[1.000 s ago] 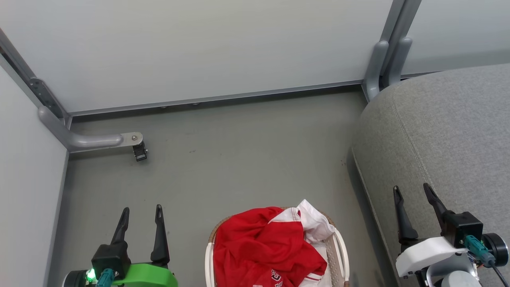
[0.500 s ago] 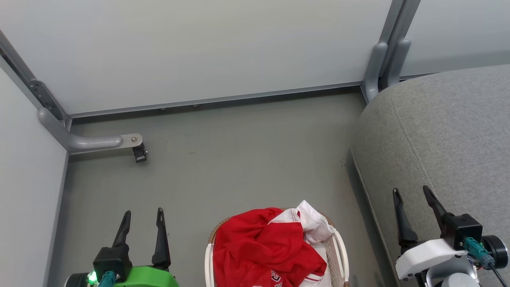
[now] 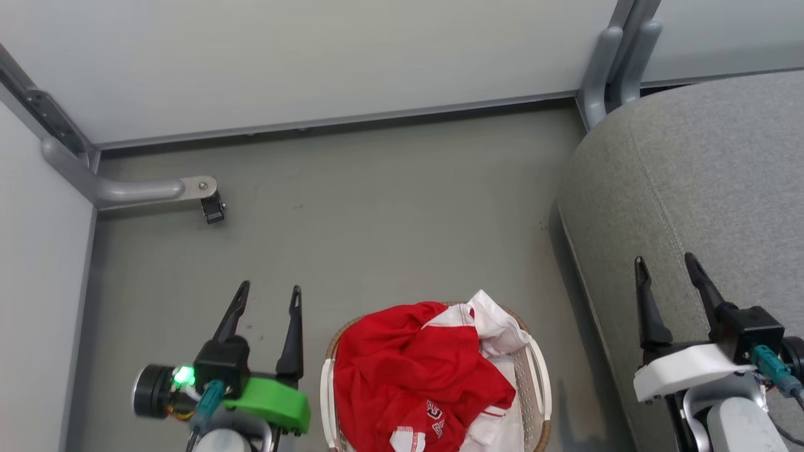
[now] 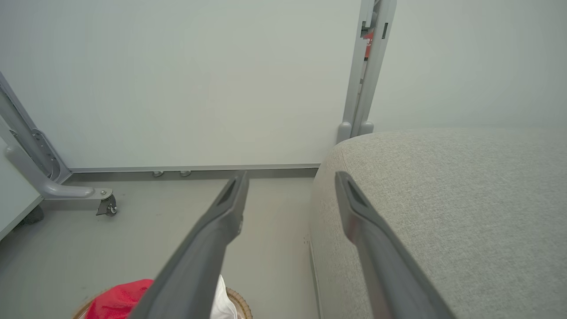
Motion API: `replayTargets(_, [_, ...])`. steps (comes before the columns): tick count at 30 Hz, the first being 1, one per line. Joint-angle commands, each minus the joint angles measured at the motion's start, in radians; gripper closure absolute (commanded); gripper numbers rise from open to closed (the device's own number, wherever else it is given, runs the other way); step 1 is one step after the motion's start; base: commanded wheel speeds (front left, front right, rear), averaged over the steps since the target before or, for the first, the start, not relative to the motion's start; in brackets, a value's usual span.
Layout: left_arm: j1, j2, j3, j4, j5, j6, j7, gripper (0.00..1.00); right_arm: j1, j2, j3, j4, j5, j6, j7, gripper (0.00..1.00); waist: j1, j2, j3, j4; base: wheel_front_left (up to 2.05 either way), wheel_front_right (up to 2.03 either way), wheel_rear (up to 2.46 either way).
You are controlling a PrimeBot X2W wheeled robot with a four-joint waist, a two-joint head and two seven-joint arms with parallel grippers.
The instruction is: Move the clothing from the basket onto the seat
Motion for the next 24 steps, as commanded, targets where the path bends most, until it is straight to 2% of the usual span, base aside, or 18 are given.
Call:
replayTargets(1, [-0.049, 0.006, -0.018, 0.014, 0.02, -0.014, -0.001, 0.0, -0.023, -0.003, -0.013, -0.013, -0.006, 0.0, -0.003, 0.0, 0.0, 0.0, 0.075, -0.003, 0.0, 0.0, 0.0])
replayTargets(6, [-0.194, 0.006, -0.117, 0.102, 0.06, -0.045, -0.001, 0.0, -0.096, -0.003, -0.053, -0.055, -0.008, 0.0, -0.003, 0.0, 0.0, 0.0, 0.2, -0.021, 0.0, 0.0, 0.0])
replayTargets(12, [-0.373, 0.006, -0.29, 0.271, 0.059, -0.071, 0.0, 0.0, -0.179, -0.002, -0.088, -0.11, -0.008, 0.0, -0.003, 0.0, 0.0, 0.0, 0.343, -0.057, 0.0, 0.0, 0.0])
replayTargets(15, [-0.466, 0.006, -0.408, 0.379, 0.059, -0.078, 0.0, 0.0, -0.215, -0.002, -0.085, -0.135, -0.002, 0.0, -0.003, 0.0, 0.0, 0.0, 0.409, -0.083, 0.0, 0.0, 0.0])
replayTargets(20, [-0.628, 0.007, -0.66, 0.544, -0.022, -0.079, 0.001, 0.0, -0.271, -0.002, -0.066, -0.173, 0.019, 0.0, -0.003, 0.0, 0.0, 0.0, 0.509, -0.129, 0.0, 0.0, 0.0])
replayTargets(24, [-0.738, 0.008, -0.796, 0.646, -0.092, -0.08, 0.012, 0.0, -0.307, -0.002, -0.043, -0.199, 0.041, 0.0, -0.003, 0.0, 0.0, 0.0, 0.587, -0.164, 0.0, 0.0, 0.0])
